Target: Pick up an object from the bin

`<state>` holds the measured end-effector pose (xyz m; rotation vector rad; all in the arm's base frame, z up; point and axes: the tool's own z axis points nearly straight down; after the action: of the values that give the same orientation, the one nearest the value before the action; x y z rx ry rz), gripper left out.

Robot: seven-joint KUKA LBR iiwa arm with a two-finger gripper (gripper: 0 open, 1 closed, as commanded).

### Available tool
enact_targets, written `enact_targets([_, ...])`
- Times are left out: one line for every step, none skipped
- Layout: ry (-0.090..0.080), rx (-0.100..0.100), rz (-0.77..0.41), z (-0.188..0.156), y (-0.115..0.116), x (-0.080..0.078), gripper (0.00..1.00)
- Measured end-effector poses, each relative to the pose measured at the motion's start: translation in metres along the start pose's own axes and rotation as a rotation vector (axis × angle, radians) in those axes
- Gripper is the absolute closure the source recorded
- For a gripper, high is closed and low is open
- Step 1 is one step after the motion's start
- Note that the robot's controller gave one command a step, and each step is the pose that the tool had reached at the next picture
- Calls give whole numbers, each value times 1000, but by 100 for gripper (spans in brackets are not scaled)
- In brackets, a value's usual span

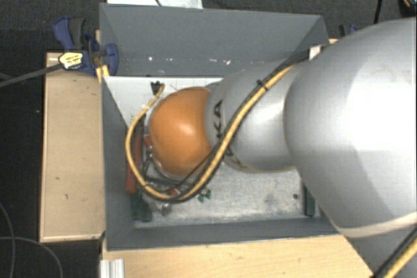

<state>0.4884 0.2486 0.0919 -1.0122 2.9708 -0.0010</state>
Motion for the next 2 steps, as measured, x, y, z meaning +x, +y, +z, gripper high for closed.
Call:
enact_targets([-9,2,5,-147,-38,-7,100])
enact_targets([0,-1,2,-142,-37,-5,0])
